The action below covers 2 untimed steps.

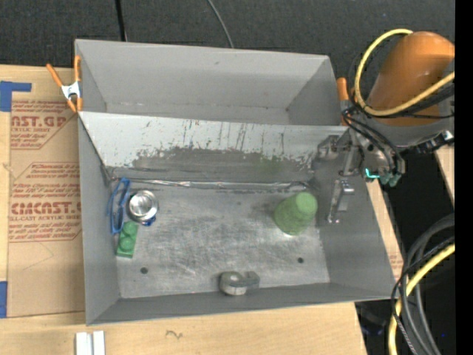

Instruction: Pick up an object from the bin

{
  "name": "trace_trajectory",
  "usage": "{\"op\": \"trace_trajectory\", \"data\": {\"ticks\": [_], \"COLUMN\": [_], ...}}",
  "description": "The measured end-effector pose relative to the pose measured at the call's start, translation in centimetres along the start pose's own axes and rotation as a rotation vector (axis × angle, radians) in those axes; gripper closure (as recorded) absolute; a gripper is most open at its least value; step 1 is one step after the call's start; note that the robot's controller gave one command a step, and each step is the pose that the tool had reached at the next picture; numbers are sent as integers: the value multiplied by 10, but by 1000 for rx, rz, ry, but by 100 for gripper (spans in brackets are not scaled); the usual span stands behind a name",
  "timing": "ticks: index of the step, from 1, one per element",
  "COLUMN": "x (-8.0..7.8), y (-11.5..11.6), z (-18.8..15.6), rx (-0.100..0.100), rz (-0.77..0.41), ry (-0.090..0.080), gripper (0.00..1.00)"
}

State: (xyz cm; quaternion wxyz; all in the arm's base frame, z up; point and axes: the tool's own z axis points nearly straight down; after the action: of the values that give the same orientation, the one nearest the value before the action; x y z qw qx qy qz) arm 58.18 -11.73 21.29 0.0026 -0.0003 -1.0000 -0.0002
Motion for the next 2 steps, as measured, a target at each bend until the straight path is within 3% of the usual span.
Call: {"op": "trace_trajectory", "data": {"ticks": [1,2], "x": [13,-2], "y": [-10,5], "z": [104,141], "rx": [-1,1], "rz": [-167,-364], "ry": [-1,-7], "gripper": [0,0]}}
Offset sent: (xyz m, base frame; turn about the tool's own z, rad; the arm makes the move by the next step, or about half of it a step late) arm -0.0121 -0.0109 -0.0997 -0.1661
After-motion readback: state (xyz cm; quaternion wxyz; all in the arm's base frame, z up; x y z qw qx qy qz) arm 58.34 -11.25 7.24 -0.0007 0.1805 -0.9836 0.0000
